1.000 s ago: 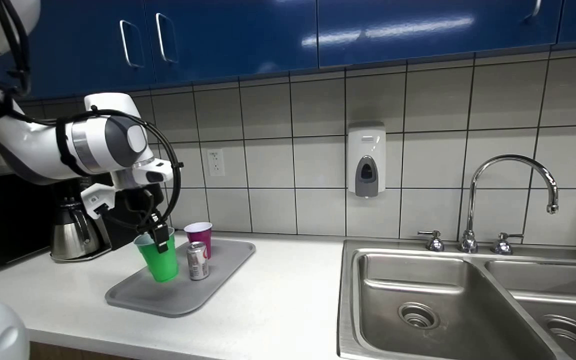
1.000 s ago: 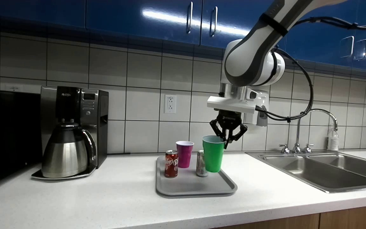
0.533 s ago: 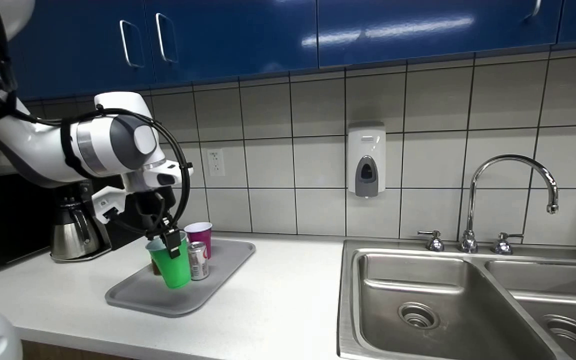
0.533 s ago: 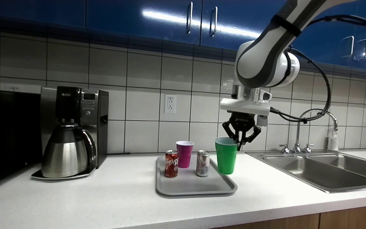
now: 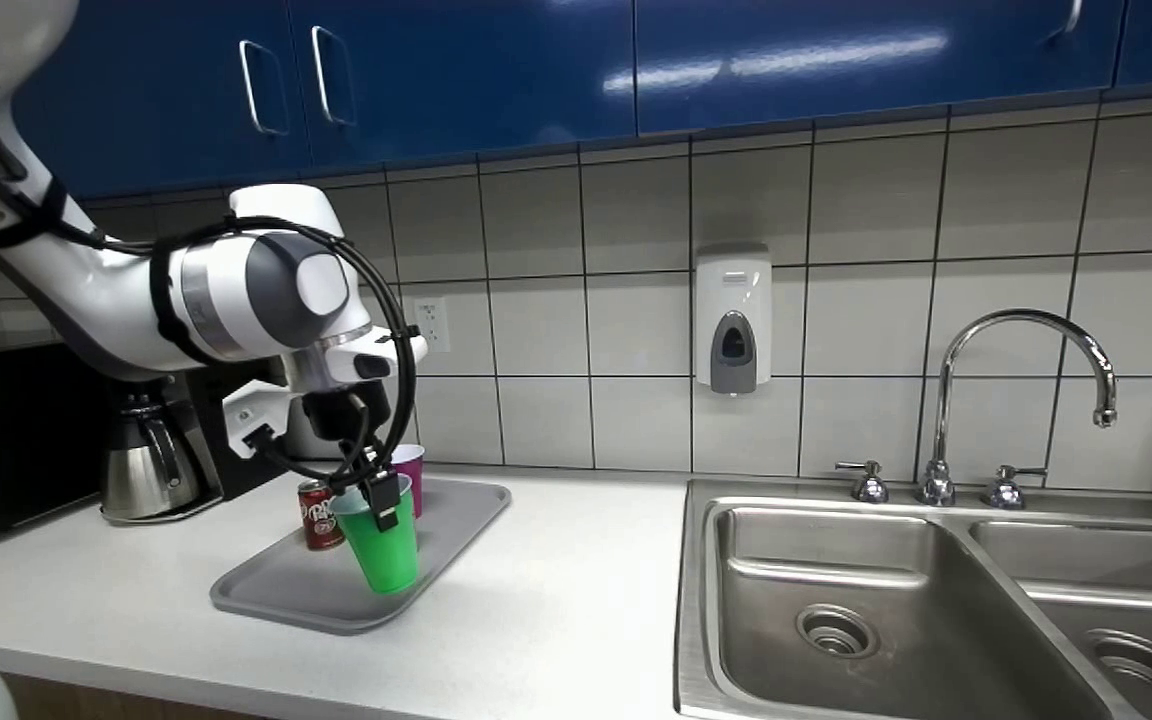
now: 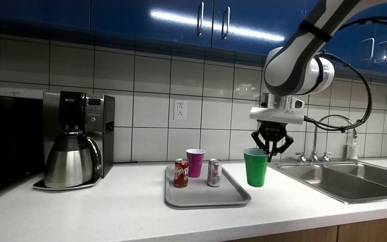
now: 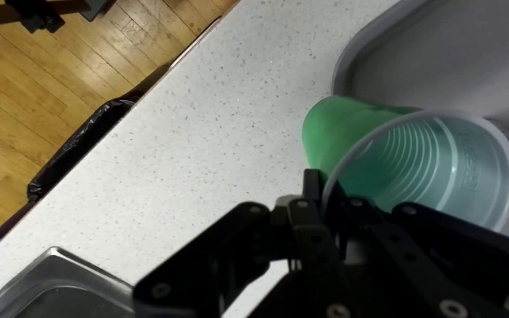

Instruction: Remove the green and purple cups from the tray

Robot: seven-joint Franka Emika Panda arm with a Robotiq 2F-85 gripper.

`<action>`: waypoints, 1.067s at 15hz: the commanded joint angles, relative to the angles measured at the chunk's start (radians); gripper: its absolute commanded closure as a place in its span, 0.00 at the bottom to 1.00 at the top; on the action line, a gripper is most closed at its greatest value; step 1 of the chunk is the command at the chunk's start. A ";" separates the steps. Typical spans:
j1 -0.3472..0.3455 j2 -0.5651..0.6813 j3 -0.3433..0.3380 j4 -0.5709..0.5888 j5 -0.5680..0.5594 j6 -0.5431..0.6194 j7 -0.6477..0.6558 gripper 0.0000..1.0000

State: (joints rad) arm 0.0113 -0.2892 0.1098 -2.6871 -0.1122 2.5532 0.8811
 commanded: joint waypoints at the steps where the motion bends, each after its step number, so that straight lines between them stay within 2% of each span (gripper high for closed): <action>1: -0.044 -0.030 -0.006 -0.035 -0.006 0.008 -0.044 0.99; 9: -0.110 0.009 -0.029 -0.054 -0.028 0.025 -0.067 0.99; 16: -0.140 0.049 -0.039 -0.068 -0.066 0.041 -0.058 0.99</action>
State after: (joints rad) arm -0.1054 -0.2499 0.0728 -2.7431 -0.1518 2.5667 0.8386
